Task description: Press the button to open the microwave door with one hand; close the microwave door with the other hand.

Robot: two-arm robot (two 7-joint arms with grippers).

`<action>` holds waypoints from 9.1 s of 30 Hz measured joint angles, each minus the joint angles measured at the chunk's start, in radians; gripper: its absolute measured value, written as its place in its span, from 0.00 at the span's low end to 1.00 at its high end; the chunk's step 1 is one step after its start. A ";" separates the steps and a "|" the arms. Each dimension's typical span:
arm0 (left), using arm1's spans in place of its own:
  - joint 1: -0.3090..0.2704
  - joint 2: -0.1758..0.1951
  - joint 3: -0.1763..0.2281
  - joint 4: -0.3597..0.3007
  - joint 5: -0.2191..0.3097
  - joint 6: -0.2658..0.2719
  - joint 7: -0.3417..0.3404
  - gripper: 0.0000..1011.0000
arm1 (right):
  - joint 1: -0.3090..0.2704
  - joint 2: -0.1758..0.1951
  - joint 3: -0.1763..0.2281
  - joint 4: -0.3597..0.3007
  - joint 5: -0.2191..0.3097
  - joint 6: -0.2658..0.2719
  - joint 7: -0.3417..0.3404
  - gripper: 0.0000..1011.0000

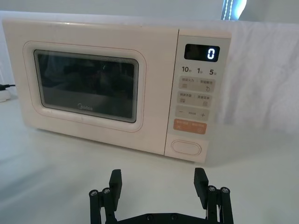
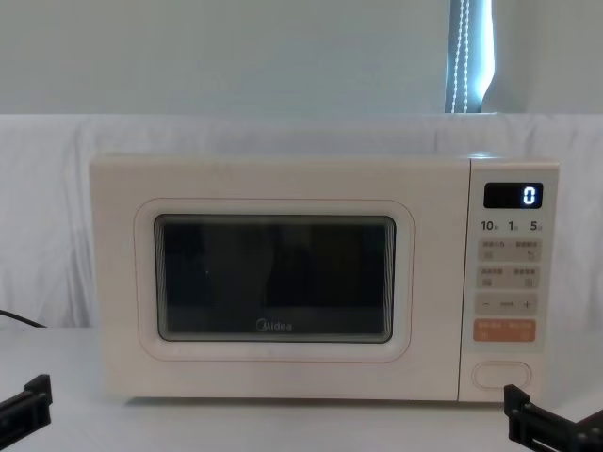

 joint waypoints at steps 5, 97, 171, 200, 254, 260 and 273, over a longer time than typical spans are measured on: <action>0.000 0.000 0.000 0.000 0.000 0.000 0.000 0.99 | 0.000 0.000 0.000 0.000 0.000 0.000 0.000 0.99; 0.000 0.000 0.000 0.000 0.000 0.000 0.000 0.99 | 0.000 0.000 0.000 0.000 0.000 0.000 0.000 0.16; 0.000 0.000 0.000 0.000 0.000 0.000 0.000 0.99 | 0.425 -0.184 0.117 0.502 -0.091 0.087 0.096 0.00; 0.000 0.000 0.000 0.000 0.000 0.000 0.000 0.99 | 0.542 -0.203 0.140 0.664 -0.088 0.064 0.078 0.00; 0.000 0.000 0.000 0.000 0.000 0.000 0.000 0.99 | 0.633 -0.228 0.158 0.795 -0.090 0.072 0.062 0.00; 0.000 0.000 0.000 0.000 0.000 0.000 0.000 0.99 | 0.639 -0.229 0.159 0.804 -0.093 0.070 0.059 0.00; 0.000 0.000 0.000 0.000 0.000 0.000 0.000 0.99 | 0.659 -0.233 0.165 0.838 -0.095 0.062 0.055 0.00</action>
